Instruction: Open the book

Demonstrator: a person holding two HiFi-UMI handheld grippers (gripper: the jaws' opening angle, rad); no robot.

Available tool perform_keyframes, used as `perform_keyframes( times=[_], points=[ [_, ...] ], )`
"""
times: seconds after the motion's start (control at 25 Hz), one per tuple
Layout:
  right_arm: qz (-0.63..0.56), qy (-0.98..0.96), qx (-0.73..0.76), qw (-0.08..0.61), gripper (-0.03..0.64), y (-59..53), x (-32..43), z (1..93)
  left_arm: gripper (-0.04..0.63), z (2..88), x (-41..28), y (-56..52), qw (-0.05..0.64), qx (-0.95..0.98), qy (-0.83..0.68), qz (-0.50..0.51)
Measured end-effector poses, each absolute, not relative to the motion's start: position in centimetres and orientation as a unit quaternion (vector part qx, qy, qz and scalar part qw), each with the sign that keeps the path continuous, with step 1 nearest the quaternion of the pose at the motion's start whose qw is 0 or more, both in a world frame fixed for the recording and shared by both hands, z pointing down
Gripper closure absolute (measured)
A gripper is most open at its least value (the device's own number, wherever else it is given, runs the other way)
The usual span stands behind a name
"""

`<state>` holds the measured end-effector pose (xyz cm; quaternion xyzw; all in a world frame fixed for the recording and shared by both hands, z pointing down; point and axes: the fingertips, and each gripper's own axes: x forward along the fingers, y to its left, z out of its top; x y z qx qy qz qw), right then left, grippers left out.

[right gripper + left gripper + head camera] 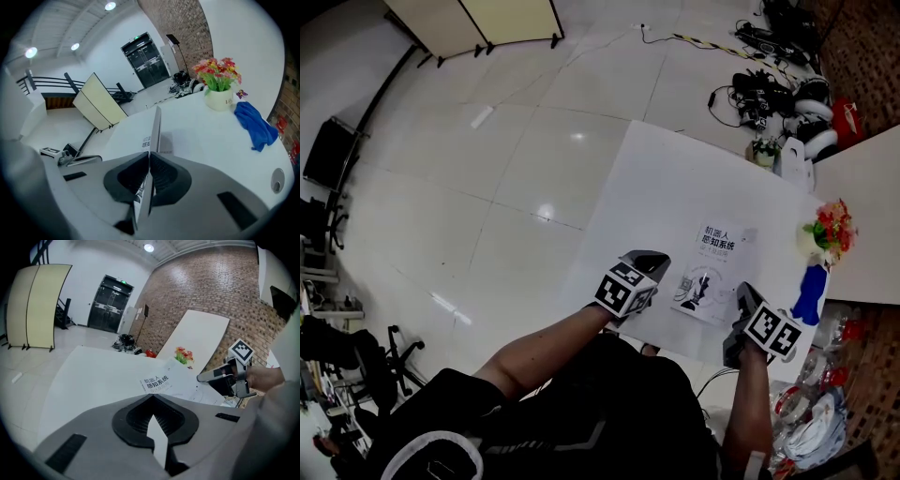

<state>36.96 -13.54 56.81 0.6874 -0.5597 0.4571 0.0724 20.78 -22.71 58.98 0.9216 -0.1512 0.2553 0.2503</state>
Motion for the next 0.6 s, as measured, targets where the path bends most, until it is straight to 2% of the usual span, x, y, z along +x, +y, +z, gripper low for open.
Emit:
perform_keyframes(
  times=[0.2, 0.32, 0.6],
  points=[
    [0.428, -0.606, 0.666, 0.077, 0.601, -16.2, 32.3, 53.0, 0.594, 57.5, 17.8, -24.1, 0.248, 0.924, -0.174, 0.234],
    [0.410, -0.640, 0.644, 0.091, 0.601, -18.4, 28.7, 51.7, 0.594, 56.2, 15.8, -24.8, 0.211, 0.932, -0.183, 0.232],
    [0.406, -0.691, 0.588, 0.109, 0.611, -23.6, 21.1, 52.9, 0.594, 53.2, 9.6, -27.1, 0.212, 0.928, -0.240, 0.190]
  ],
)
